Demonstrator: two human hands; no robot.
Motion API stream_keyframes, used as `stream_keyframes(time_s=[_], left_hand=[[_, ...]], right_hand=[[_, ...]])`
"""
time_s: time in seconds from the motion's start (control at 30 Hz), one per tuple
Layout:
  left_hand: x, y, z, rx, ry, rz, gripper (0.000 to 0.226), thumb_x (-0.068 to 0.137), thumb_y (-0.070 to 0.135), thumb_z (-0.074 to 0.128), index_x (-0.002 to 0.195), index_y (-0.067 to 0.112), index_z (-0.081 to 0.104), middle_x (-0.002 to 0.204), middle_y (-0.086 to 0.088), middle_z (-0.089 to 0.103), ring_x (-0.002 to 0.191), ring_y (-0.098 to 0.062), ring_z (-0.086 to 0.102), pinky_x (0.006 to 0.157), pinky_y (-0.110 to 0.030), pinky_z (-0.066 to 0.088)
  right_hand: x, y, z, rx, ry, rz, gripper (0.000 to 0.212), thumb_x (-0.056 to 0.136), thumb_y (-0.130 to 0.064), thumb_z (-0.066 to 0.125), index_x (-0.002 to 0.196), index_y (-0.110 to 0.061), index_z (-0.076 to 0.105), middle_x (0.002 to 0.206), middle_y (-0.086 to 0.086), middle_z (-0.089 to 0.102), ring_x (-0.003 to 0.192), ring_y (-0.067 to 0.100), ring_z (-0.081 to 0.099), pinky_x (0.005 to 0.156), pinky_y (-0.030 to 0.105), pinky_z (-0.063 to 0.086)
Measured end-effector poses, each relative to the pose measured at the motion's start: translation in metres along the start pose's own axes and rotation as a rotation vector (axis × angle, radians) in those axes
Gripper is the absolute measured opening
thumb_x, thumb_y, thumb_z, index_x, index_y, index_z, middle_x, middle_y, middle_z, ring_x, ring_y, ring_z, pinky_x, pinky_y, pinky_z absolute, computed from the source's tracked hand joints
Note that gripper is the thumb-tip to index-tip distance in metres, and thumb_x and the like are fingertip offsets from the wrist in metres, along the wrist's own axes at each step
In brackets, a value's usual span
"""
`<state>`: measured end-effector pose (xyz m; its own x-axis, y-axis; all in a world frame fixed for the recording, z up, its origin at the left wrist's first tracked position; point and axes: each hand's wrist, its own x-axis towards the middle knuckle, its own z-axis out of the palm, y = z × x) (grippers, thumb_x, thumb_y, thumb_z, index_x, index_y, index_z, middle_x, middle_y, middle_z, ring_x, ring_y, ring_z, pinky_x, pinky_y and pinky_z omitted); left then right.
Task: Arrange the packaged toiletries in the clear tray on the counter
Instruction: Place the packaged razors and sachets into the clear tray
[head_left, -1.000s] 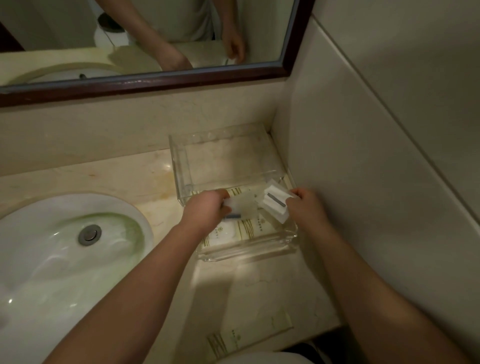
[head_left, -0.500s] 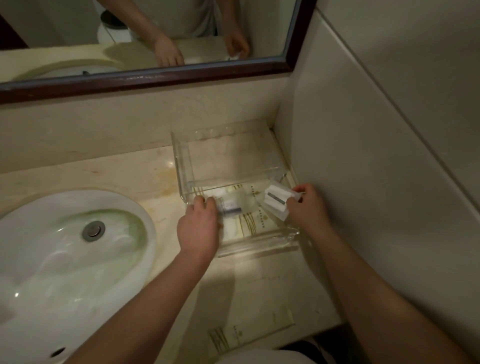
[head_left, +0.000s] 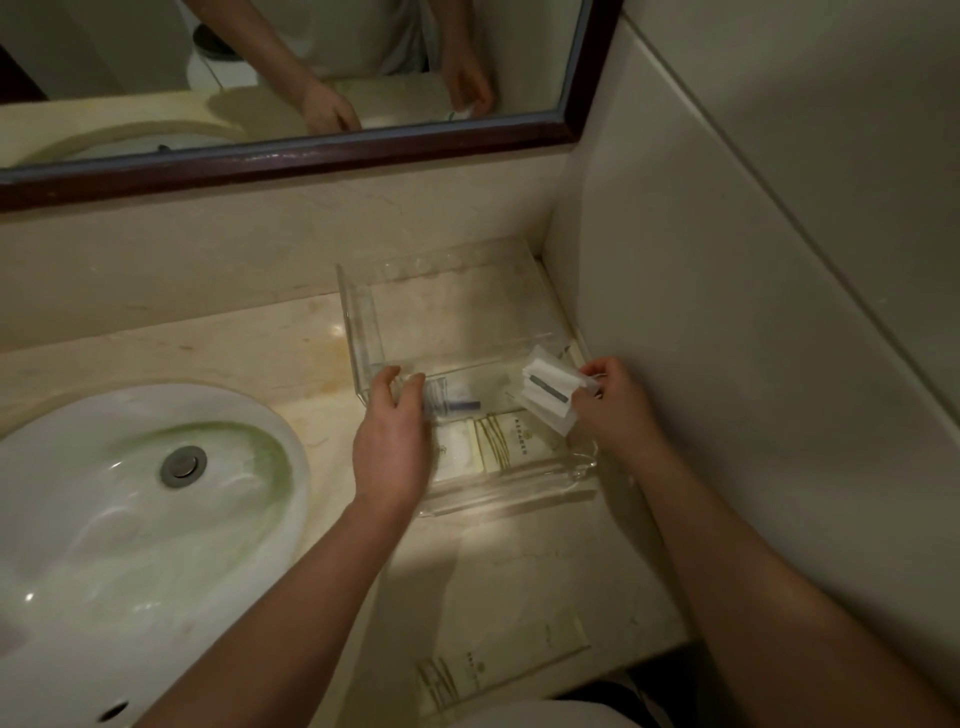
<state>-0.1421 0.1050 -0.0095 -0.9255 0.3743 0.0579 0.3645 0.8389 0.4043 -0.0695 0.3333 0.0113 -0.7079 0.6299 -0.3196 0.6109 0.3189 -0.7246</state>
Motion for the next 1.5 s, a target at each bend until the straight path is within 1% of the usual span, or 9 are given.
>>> stream_keyframes(time_s=[0.1, 0.17, 0.27, 0.4, 0.53, 0.7, 0.93, 1.2, 1.5], left_hand=[[-0.010, -0.003, 0.003, -0.014, 0.003, 0.136, 0.040, 0.078, 0.001, 0.063, 0.117, 0.007, 0.059, 0.130, -0.022, 0.049, 0.109, -0.038, 0.054, 0.080, -0.041, 0.054], [-0.017, -0.005, 0.009, 0.060, -0.024, 0.223, 0.042, 0.083, 0.011, 0.062, 0.125, 0.008, 0.057, 0.134, -0.020, 0.050, 0.119, -0.038, 0.049, 0.096, -0.043, 0.047], [-0.025, -0.005, 0.018, 0.175, -0.171, 0.223, 0.065, 0.095, 0.042, 0.047, 0.148, 0.008, 0.032, 0.157, -0.018, 0.025, 0.146, -0.035, 0.018, 0.117, -0.045, 0.026], [-0.019, -0.008, 0.020, 0.244, -0.295, 0.205, 0.075, 0.097, 0.056, 0.024, 0.154, 0.010, 0.006, 0.162, -0.013, -0.004, 0.149, -0.029, -0.010, 0.121, -0.045, 0.008], [-0.016, -0.005, 0.018, 0.302, -0.265, 0.162, 0.074, 0.094, 0.057, 0.032, 0.153, 0.015, 0.016, 0.161, -0.016, 0.008, 0.147, -0.038, 0.001, 0.118, -0.051, 0.007], [-0.022, 0.003, 0.020, 0.280, -0.127, 0.040, 0.072, 0.078, 0.048, 0.063, 0.139, 0.016, 0.045, 0.145, -0.021, 0.038, 0.126, -0.041, 0.038, 0.097, -0.052, 0.036], [-0.018, 0.015, 0.026, 0.189, -0.167, 0.272, 0.066, 0.090, 0.043, 0.051, 0.147, 0.015, 0.032, 0.156, -0.015, 0.025, 0.145, -0.038, 0.019, 0.116, -0.053, 0.020], [-0.015, 0.017, 0.033, 0.206, -0.247, 0.266, 0.068, 0.095, 0.050, 0.037, 0.152, 0.017, 0.020, 0.161, -0.010, 0.011, 0.148, -0.036, 0.002, 0.119, -0.053, 0.007], [-0.016, 0.016, 0.021, 0.164, -0.230, 0.290, 0.065, 0.089, 0.036, 0.054, 0.146, 0.012, 0.034, 0.154, -0.013, 0.030, 0.144, -0.040, 0.018, 0.116, -0.052, 0.019]], right_hand=[[0.003, -0.001, 0.001, -0.048, -0.038, -0.008, 0.020, 0.086, -0.012, 0.054, 0.102, -0.021, 0.048, 0.101, 0.003, 0.062, 0.085, 0.022, 0.062, 0.065, 0.028, 0.046], [0.005, 0.000, 0.002, -0.066, -0.059, -0.011, 0.020, 0.086, -0.011, 0.054, 0.102, -0.021, 0.048, 0.100, 0.001, 0.061, 0.083, 0.022, 0.061, 0.062, 0.027, 0.044], [0.006, 0.001, 0.008, -0.077, -0.090, -0.012, 0.020, 0.084, -0.012, 0.053, 0.101, -0.021, 0.048, 0.099, 0.003, 0.062, 0.081, 0.025, 0.063, 0.065, 0.032, 0.052], [0.009, 0.000, 0.017, -0.107, -0.125, -0.015, 0.019, 0.084, -0.013, 0.052, 0.101, -0.020, 0.049, 0.100, 0.004, 0.062, 0.083, 0.024, 0.062, 0.062, 0.031, 0.051], [0.015, -0.005, 0.020, -0.093, -0.080, -0.024, 0.025, 0.085, -0.019, 0.059, 0.108, -0.020, 0.050, 0.095, 0.001, 0.061, 0.087, 0.022, 0.062, 0.071, 0.031, 0.050], [0.023, -0.010, 0.021, -0.084, 0.082, -0.003, 0.027, 0.085, -0.027, 0.068, 0.102, -0.020, 0.048, 0.081, -0.007, 0.057, 0.085, 0.021, 0.062, 0.071, 0.031, 0.047], [0.003, -0.021, 0.034, -0.351, 0.182, -0.213, 0.028, 0.083, -0.030, 0.067, 0.104, -0.015, 0.054, 0.109, 0.008, 0.056, 0.089, 0.028, 0.059, 0.070, 0.030, 0.041], [-0.010, -0.005, 0.068, -0.610, 0.116, -0.378, 0.042, 0.088, -0.029, 0.059, 0.130, -0.031, 0.056, 0.138, 0.007, 0.049, 0.124, 0.028, 0.044, 0.090, 0.038, 0.046], [-0.008, -0.005, 0.064, -0.604, -0.037, -0.388, 0.058, 0.083, -0.022, 0.057, 0.140, -0.021, 0.047, 0.146, 0.016, 0.039, 0.131, 0.037, 0.039, 0.103, 0.043, 0.039]])
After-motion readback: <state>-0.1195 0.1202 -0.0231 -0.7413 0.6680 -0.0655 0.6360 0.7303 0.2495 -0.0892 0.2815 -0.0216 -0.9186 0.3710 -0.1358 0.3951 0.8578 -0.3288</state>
